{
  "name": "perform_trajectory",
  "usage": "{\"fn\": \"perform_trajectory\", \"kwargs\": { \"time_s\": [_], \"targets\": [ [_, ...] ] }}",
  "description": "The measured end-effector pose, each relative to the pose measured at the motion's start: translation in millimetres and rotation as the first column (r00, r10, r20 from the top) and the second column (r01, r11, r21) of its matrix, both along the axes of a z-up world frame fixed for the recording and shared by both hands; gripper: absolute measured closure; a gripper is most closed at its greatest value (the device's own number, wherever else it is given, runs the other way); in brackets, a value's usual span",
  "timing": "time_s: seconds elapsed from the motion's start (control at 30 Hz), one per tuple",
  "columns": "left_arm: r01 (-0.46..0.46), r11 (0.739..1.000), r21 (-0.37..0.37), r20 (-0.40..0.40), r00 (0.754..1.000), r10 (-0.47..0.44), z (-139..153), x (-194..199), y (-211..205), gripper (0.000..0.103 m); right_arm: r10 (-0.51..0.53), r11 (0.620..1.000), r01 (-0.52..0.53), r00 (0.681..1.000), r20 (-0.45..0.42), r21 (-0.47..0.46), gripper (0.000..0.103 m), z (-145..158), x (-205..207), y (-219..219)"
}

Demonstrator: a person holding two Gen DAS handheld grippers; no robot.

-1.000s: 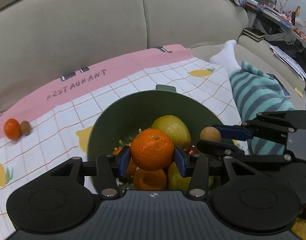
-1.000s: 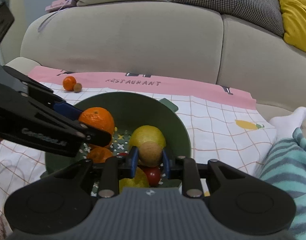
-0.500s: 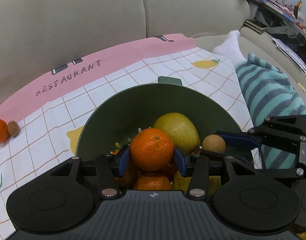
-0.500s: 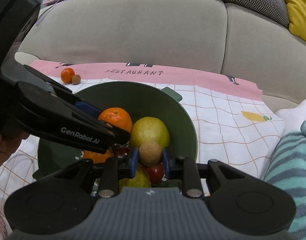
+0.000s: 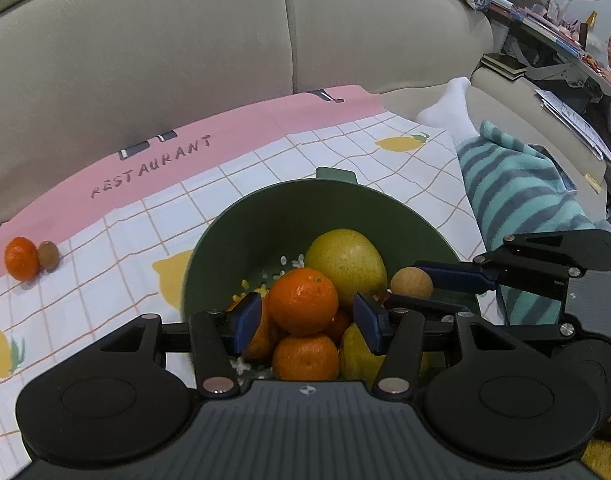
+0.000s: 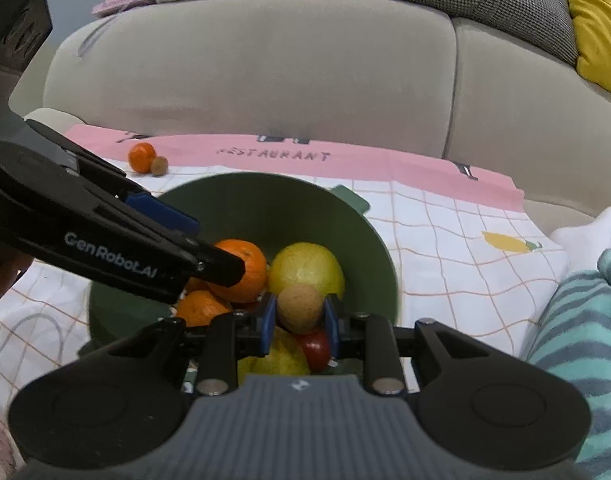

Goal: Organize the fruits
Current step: 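Carry the mandarin and kiwi into the green colander and release both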

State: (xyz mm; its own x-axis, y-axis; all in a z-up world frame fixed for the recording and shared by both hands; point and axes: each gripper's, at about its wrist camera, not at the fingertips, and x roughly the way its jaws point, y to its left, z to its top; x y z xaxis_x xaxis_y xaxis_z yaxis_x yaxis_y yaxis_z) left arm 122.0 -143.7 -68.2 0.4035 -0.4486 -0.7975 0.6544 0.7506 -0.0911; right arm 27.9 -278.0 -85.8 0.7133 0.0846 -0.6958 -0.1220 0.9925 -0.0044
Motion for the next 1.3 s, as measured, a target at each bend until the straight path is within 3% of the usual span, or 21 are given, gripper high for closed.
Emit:
{"fn": "perform_trajectory", "kwargs": {
  "time_s": [0.13,0.33,0.67,1.13,1.3],
  "targets": [
    [-0.027,1.0,0.01,0.024,0.999,0.027,8.6,-8.8,13.2,0.041,0.052,0.997,-0.051,0.999,-0.015,0.049,0.081,3.3,-3.8,5.5],
    [-0.101,0.995,0.0,0.036,0.994,0.101,17.8,-14.5,36.2,0.041,0.121,0.975,-0.099,0.988,-0.1,0.199,0.08,0.2,-1.4,11.2],
    [-0.177,0.984,0.001,0.02,0.984,0.177,12.7,-22.0,65.4,0.04,0.131,0.951,-0.048,0.957,-0.259,0.306,0.08,-15.1,5.2,20.1],
    [-0.201,0.979,-0.041,0.01,0.979,0.201,15.9,-26.9,81.9,0.04,0.101,0.971,-0.033,0.954,-0.283,0.235,0.078,-16.1,4.4,31.7],
    [-0.205,0.978,-0.048,0.021,0.978,0.206,20.1,-30.3,84.5,0.038,0.089,0.975,-0.028,0.959,-0.27,0.221,0.071,-11.3,2.2,32.5]
  ]
}}
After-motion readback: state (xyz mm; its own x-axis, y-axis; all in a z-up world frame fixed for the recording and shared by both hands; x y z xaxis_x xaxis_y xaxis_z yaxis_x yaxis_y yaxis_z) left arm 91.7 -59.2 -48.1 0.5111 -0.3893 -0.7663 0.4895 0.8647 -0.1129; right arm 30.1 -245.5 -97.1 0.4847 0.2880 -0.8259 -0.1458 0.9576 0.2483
